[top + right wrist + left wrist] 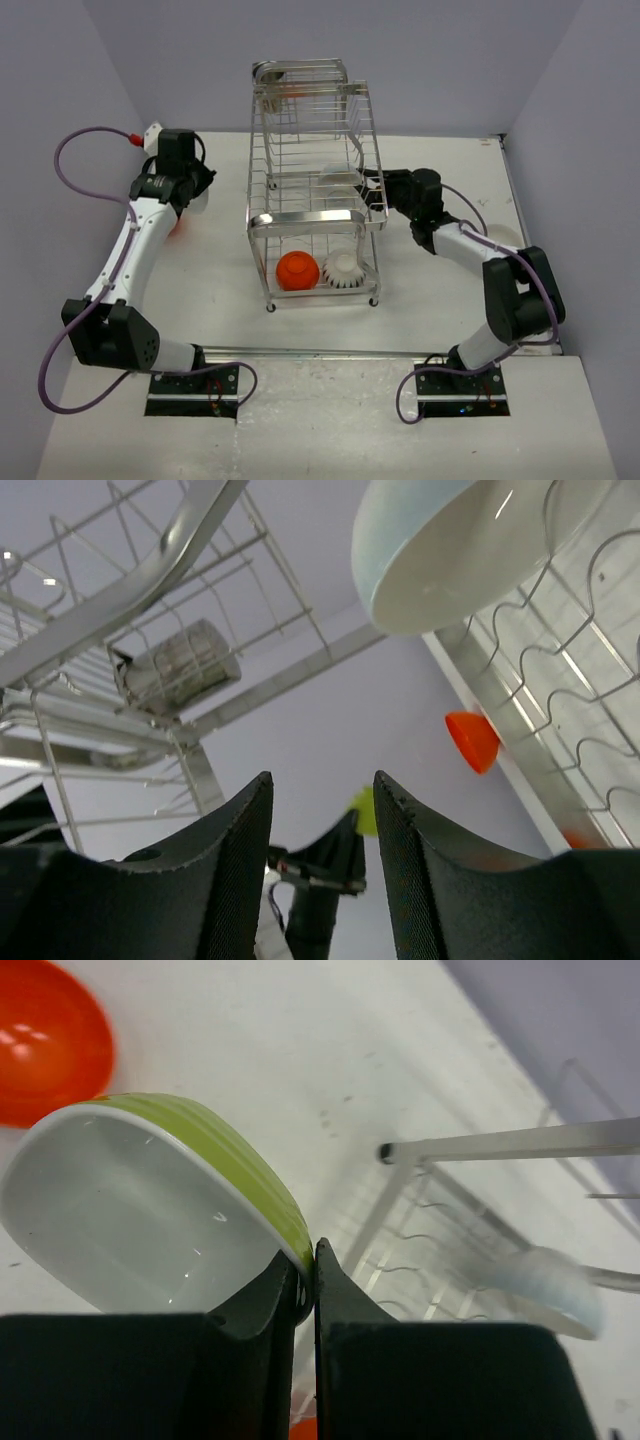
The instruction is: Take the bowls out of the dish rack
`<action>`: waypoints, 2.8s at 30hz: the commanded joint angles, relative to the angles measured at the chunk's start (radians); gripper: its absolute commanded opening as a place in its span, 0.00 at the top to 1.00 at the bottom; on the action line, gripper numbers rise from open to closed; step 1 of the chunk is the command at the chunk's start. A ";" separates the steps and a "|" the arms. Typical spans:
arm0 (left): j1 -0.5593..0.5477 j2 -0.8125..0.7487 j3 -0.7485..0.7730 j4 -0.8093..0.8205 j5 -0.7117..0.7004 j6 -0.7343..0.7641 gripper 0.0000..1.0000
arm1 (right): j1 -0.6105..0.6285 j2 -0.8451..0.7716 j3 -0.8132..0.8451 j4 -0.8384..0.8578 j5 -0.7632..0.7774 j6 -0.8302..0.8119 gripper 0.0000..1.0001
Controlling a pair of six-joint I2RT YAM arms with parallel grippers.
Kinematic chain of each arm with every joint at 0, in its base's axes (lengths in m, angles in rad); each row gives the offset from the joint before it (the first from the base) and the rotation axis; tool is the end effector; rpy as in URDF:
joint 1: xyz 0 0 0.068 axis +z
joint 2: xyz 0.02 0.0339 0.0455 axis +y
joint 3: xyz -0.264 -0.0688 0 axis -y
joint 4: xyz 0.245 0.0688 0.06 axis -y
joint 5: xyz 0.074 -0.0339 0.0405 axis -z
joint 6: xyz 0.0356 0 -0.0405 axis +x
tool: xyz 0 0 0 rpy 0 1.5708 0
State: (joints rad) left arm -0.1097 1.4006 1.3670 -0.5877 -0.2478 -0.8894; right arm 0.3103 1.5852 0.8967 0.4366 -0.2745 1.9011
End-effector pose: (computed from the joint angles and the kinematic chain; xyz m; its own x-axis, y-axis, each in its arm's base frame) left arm 0.3095 -0.0253 0.3623 -0.2929 -0.7253 -0.6231 -0.5074 0.6702 -0.5416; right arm 0.3360 0.1179 0.2412 -0.4375 0.8159 0.3780 0.4009 -0.1993 0.8942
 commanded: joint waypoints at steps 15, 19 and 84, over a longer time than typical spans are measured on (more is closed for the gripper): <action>0.085 0.054 -0.011 -0.316 -0.185 0.182 1.00 | 0.041 0.199 0.200 -0.059 0.257 -0.071 0.56; 0.110 0.061 -0.022 -0.307 -0.157 0.205 1.00 | 0.052 0.243 0.252 -0.052 0.273 -0.092 0.56; 0.160 -0.011 -0.178 -0.152 0.042 0.181 1.00 | 0.076 0.495 0.289 0.555 0.255 -0.020 1.00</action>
State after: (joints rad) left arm 0.0395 1.4090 1.1580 -0.7734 -0.2146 -0.6968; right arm 0.3935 2.1258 1.1442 0.9363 -0.0441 1.9057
